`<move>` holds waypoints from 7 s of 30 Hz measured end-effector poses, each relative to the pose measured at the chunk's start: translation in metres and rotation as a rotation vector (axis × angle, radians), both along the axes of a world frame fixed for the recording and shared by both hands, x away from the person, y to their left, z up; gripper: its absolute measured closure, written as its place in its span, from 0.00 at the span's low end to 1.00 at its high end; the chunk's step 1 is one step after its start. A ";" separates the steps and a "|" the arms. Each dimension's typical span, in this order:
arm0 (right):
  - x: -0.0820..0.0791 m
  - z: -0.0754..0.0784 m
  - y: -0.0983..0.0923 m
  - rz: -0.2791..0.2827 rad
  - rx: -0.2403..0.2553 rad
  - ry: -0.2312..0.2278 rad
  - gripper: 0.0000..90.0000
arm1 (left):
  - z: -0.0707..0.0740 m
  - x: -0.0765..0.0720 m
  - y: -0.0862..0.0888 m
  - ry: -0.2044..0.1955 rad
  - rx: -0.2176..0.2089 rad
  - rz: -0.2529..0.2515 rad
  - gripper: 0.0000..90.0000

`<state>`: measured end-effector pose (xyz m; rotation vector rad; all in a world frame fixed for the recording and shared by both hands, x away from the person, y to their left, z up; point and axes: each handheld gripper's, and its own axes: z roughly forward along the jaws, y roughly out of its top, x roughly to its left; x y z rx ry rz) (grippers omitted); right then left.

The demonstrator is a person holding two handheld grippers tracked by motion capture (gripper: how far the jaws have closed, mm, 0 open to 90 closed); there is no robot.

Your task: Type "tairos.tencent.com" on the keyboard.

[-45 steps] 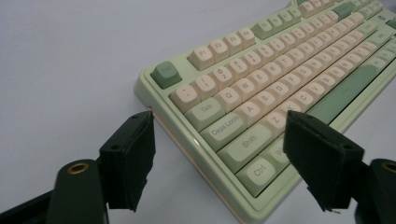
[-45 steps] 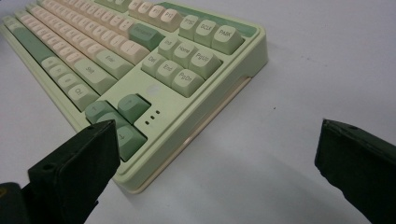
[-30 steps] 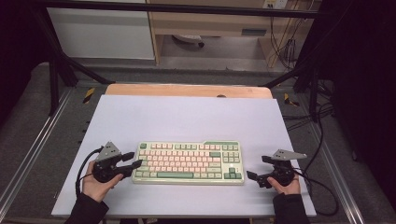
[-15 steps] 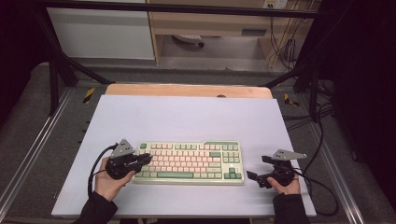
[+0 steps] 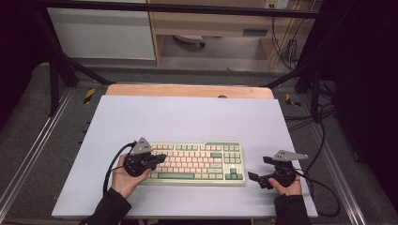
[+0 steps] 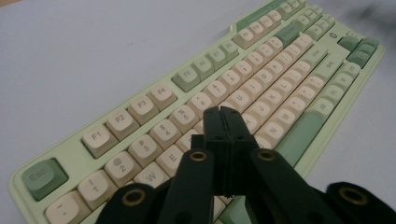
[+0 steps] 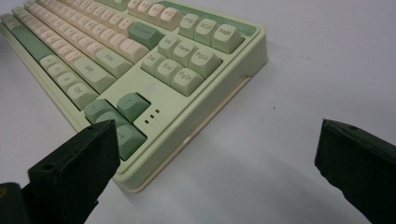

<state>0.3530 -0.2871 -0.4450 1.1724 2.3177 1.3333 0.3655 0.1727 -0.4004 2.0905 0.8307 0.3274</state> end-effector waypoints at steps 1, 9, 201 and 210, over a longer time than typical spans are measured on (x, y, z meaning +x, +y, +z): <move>0.000 0.000 0.000 0.000 0.000 0.000 0.01 | -0.001 0.001 -0.002 0.001 0.002 0.001 1.00; 0.000 0.000 0.000 0.001 -0.002 -0.001 0.01 | -0.008 0.009 -0.014 0.016 0.015 0.005 1.00; 0.023 0.034 0.180 0.163 0.012 0.021 1.00 | -0.018 -0.013 0.059 -0.015 0.007 0.083 1.00; 0.031 0.028 0.196 0.166 -0.014 0.017 1.00 | -0.018 -0.013 0.059 -0.016 0.007 0.082 1.00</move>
